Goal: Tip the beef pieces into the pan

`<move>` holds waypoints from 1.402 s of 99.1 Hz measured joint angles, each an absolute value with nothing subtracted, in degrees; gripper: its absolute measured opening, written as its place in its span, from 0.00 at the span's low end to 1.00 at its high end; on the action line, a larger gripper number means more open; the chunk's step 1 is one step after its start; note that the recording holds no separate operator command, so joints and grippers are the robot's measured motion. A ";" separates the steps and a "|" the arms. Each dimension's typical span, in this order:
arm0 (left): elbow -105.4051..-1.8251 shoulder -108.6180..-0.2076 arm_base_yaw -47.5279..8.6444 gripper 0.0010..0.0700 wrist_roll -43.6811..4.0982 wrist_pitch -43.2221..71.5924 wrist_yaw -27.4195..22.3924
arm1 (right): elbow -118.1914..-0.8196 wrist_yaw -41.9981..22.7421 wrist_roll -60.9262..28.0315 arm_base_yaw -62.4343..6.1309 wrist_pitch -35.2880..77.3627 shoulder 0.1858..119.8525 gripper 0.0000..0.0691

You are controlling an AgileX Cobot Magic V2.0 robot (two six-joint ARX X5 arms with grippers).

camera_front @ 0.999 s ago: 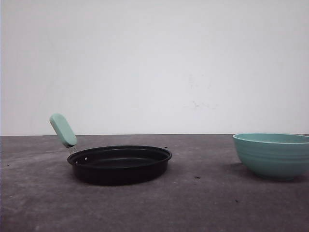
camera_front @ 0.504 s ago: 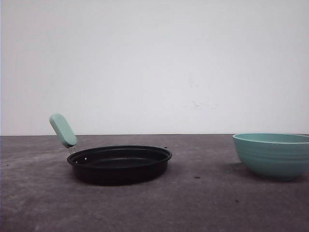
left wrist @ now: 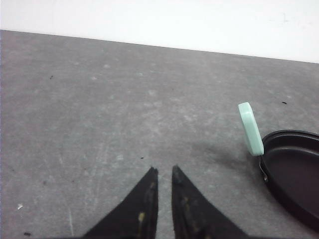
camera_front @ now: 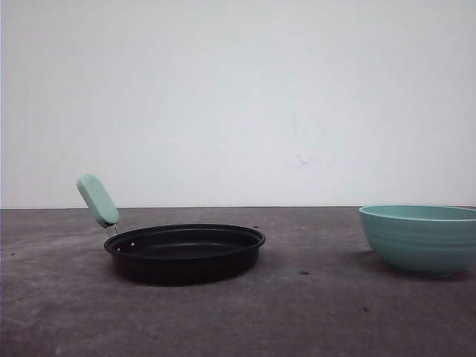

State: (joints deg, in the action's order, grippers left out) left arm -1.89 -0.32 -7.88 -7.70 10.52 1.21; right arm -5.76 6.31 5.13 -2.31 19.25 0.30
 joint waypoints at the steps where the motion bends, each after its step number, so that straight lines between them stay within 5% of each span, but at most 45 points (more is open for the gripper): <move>1: -1.87 -0.32 -7.88 0.02 -7.99 10.52 1.17 | -5.76 6.31 5.48 -2.31 18.90 0.30 0.01; 22: -1.87 -0.32 -7.88 0.02 -20.56 10.52 0.43 | -5.74 1.61 9.26 -2.31 17.19 0.30 0.01; 45: -1.91 -0.30 -7.88 0.02 -24.58 10.28 -4.71 | -5.74 -1.32 9.65 -2.31 17.06 0.30 0.01; 72: -10.09 -1.96 -7.88 0.02 -24.99 18.87 -6.04 | -7.35 8.03 12.49 -2.48 7.75 0.36 0.01; 96: -28.80 -15.79 -7.88 0.02 -22.28 25.21 -4.93 | -24.82 8.45 12.45 -2.57 11.66 6.61 0.01; 114: -43.57 -28.99 -7.88 0.02 -17.52 24.99 -8.40 | -34.70 14.22 11.42 -2.55 16.34 15.77 0.01; 139: -53.76 -39.11 -7.88 0.02 -18.48 25.89 -18.59 | -46.39 16.53 10.72 -2.57 24.86 22.81 0.01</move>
